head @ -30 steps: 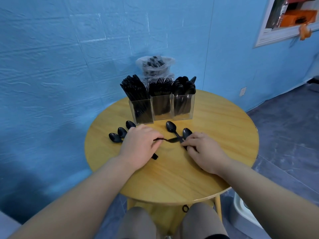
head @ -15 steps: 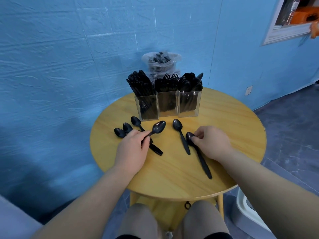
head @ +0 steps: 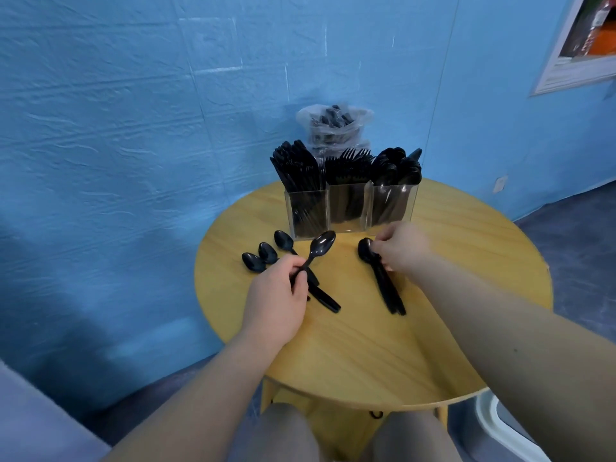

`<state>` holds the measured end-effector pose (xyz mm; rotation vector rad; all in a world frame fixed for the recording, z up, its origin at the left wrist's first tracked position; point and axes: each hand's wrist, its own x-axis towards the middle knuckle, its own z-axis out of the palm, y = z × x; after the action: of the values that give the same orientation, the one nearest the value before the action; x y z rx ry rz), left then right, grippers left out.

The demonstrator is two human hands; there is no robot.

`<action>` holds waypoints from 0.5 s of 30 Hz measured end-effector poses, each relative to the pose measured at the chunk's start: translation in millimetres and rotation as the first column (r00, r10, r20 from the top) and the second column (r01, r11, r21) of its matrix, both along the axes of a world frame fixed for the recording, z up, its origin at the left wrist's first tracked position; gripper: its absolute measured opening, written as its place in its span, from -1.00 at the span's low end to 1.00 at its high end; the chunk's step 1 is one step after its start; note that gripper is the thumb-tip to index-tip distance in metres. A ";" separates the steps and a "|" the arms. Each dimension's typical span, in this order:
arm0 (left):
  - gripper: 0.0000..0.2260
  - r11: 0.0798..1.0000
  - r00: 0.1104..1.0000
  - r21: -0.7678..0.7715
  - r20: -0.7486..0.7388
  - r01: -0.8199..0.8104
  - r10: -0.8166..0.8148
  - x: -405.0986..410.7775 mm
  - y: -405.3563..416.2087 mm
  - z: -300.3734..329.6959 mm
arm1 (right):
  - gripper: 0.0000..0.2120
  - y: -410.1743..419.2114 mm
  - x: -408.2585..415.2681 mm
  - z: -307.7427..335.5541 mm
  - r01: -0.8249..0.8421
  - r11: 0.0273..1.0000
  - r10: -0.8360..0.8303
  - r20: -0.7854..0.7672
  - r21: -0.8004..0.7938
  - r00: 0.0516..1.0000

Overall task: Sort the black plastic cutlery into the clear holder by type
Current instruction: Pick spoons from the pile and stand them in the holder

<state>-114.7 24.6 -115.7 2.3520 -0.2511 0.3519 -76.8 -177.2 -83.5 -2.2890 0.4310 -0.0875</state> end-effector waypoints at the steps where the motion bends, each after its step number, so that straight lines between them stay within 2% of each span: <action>1: -0.82 1.000 1.000 -0.016 -0.006 0.001 -0.001 -0.2 -0.9 0.8 | -0.89 0.1 -1.1 0.2 -0.012 1.000 0.012 -0.031 -0.015 0.999; 5: -0.78 0.999 1.000 -0.042 -0.017 -0.005 0.004 3.4 1.7 -2.3 | -0.86 7.7 -1.9 1.7 -0.122 0.973 0.106 -0.093 -0.195 0.990; 8: -0.77 0.998 1.000 -0.063 -0.029 -0.005 0.003 4.5 2.1 -3.1 | -0.90 8.2 -1.9 2.0 -0.134 0.975 0.113 -0.123 -0.175 0.986; 9: -0.77 0.998 1.000 -0.063 -0.027 -0.004 0.002 4.8 2.3 -3.2 | -0.92 7.3 -1.8 2.4 -0.118 0.986 0.105 -0.116 -0.117 0.988; 11: -0.75 0.998 1.000 -0.062 -0.024 -0.004 0.002 5.7 2.9 -3.5 | -0.98 7.7 -6.4 5.1 -0.053 0.993 0.061 -0.070 0.106 0.996; 13: -0.74 0.998 1.000 -0.067 -0.031 -0.005 0.003 6.4 3.7 -4.1 | -0.92 10.5 -14.5 6.2 -0.006 0.936 0.014 -0.019 0.351 1.000; 15: -0.72 0.998 0.999 -0.070 -0.038 0.003 -0.006 6.5 4.2 -4.4 | -0.89 15.1 -22.8 7.1 -0.024 0.882 0.021 0.013 0.471 1.000</action>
<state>-108.2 28.8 -120.2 2.2863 -0.2220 0.3083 -99.6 -162.1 -76.4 -1.8093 0.3737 0.0212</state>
